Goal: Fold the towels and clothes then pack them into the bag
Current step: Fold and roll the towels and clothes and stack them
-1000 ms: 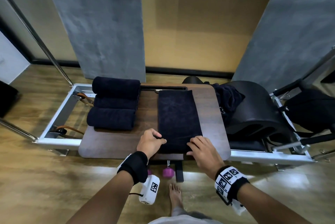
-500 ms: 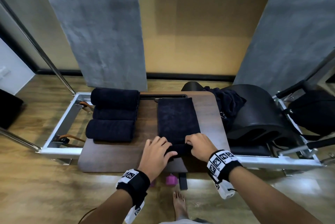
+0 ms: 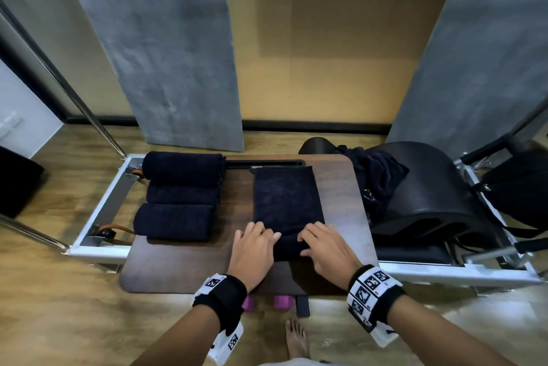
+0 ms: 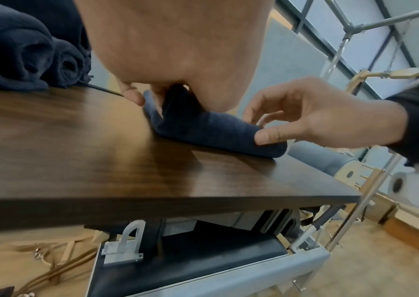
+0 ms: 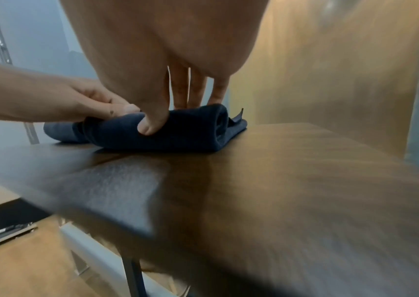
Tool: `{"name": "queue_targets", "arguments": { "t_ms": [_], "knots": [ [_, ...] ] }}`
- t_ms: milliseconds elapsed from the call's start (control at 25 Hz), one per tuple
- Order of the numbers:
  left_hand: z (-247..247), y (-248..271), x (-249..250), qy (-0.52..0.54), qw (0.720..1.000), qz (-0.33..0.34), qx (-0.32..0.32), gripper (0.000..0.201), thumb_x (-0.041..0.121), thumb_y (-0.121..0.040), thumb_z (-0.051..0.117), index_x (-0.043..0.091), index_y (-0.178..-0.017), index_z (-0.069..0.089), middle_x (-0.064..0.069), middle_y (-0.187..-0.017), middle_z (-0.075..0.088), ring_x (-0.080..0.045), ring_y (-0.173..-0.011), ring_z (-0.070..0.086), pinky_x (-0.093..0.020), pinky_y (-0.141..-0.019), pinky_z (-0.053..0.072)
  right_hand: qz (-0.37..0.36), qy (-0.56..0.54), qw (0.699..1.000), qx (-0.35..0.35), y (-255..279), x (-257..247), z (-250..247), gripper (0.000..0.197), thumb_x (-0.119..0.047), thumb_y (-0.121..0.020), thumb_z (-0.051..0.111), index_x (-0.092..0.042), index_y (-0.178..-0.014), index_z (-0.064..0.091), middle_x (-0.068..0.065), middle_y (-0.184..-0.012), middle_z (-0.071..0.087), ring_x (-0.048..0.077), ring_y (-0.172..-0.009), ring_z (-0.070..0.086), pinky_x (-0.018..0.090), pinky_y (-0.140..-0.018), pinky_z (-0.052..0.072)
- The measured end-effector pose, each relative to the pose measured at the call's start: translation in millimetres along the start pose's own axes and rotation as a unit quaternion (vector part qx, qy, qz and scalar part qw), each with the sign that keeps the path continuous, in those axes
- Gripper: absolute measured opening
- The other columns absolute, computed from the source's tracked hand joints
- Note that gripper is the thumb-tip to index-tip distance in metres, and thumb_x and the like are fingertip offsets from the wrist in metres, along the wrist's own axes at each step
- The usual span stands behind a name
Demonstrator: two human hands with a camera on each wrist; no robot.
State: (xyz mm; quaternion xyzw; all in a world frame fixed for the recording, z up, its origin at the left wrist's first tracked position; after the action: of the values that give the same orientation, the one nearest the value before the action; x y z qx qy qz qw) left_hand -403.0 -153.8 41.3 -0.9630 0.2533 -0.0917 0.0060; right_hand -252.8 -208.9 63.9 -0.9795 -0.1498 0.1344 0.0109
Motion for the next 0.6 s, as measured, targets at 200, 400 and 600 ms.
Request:
{"name": "queue_targets", "arguments": {
  "t_ms": [200, 400, 600],
  "knots": [
    [-12, 3, -6, 0.034, 0.999, 0.016, 0.022, 0.051, 0.07, -0.101, 0.041, 0.029, -0.129, 0.053, 0.007, -0.126, 0.05, -0.016, -0.113, 0.05, -0.037, -0.087, 0.046, 0.065, -0.081, 0.993, -0.055, -27, 21, 2, 0.018, -0.017, -0.1, 0.06, -0.021, -0.118, 0.061, -0.002, -0.114, 0.064, 0.02, -0.106, 0.057, 0.029, -0.089, 0.044],
    [-19, -16, -7, 0.031, 0.997, 0.068, -0.012, 0.038, 0.062, -0.097, 0.058, 0.03, -0.117, 0.066, 0.017, -0.116, 0.058, -0.015, -0.114, 0.053, -0.039, -0.091, 0.039, 0.103, -0.167, 0.977, -0.084, -44, 39, -2, 0.02, -0.017, -0.103, 0.055, -0.031, -0.114, 0.045, -0.006, -0.088, 0.059, 0.02, -0.082, 0.058, 0.044, -0.075, 0.052],
    [-4, -47, -15, 0.036, 0.998, 0.014, -0.047, 0.023, 0.033, -0.109, 0.047, 0.035, -0.116, 0.07, 0.017, -0.114, 0.057, -0.014, -0.117, 0.049, -0.037, -0.093, 0.03, 0.041, -0.06, 0.996, -0.048, -46, 38, -8, 0.059, -0.078, -0.086, 0.049, -0.031, -0.12, 0.05, -0.014, -0.119, 0.048, 0.009, -0.106, 0.05, 0.03, -0.086, 0.048]
  ]
}}
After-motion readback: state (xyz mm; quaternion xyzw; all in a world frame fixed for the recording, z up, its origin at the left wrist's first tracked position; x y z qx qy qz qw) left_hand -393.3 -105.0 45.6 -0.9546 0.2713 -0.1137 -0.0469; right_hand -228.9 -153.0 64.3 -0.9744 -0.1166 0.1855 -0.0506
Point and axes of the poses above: each hand's wrist, its own y-axis away from the middle knuckle, its own z-axis out of the palm, x = y × z, the point moved 8 cm from there along -y, towards the middle knuckle
